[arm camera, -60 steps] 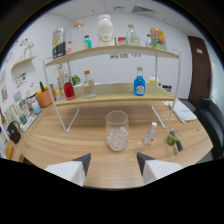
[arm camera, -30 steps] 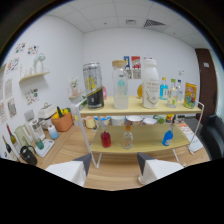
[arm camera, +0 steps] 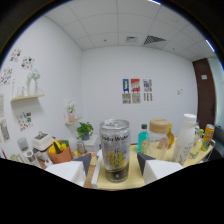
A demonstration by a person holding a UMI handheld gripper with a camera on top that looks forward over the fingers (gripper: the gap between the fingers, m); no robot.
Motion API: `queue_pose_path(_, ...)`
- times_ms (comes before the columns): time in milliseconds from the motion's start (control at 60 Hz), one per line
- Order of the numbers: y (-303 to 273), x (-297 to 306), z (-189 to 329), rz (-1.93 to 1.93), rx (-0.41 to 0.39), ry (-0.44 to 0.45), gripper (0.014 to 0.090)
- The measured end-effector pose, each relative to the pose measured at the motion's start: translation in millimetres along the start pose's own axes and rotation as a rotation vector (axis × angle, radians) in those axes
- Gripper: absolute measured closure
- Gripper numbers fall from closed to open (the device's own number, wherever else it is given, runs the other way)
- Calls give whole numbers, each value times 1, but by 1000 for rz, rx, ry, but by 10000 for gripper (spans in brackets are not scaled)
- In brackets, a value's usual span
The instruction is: Make me a cup of Mojito.
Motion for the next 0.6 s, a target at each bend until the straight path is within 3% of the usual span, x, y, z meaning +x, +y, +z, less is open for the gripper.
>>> queue_pose_path(100,-3,-1,18,-4,1,10,195)
queue_pose_path(183,-6,1,29,-7,-6,38,262)
queue_pose_path(333,-10,8,37,-3,11,67,502)
queue_pose_path(600,-10,6,36,-24,7,49,526)
